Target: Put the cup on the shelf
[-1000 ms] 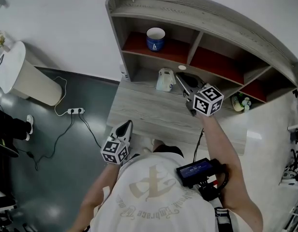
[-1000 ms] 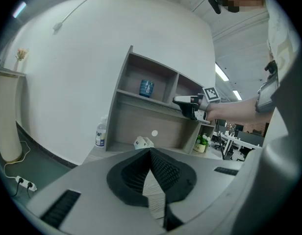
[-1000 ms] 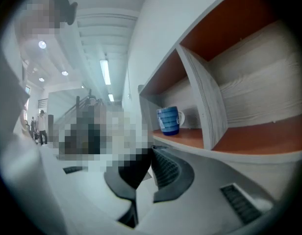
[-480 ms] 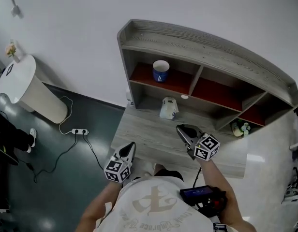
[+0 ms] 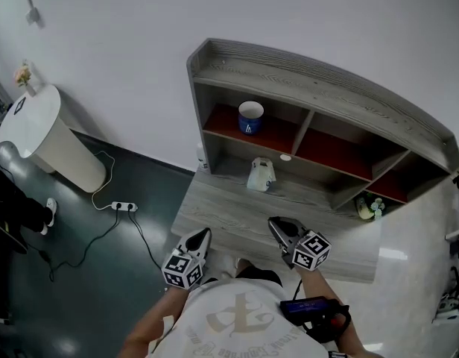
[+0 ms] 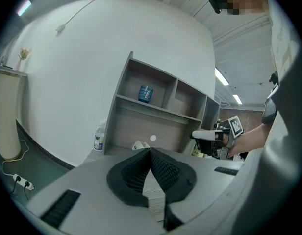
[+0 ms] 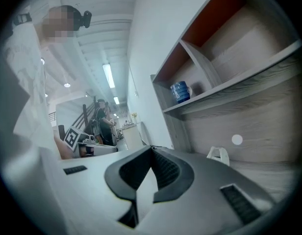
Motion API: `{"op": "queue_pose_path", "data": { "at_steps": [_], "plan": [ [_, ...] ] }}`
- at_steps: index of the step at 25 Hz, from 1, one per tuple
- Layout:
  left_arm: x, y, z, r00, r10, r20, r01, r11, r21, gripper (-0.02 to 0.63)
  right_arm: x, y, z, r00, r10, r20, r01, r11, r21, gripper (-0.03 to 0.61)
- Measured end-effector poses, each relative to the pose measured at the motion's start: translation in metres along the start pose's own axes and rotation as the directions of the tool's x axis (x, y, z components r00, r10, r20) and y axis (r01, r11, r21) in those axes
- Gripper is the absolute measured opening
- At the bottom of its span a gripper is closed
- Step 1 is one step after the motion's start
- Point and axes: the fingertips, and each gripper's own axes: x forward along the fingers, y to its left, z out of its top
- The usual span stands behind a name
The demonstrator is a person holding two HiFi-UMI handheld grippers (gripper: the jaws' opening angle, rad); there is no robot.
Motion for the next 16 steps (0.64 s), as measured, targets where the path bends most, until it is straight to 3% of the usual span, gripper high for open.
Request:
{"op": "queue_pose_path", "data": {
  "at_steps": [16],
  "plan": [
    [0.003,-0.032,-0.005,0.999,-0.054,-0.006,0.054,0.998,0.02,0.002,-0.033,0.005,-0.007,0.999,-0.044,0.011,0.044,0.999,0.008,0.003]
  ]
}}
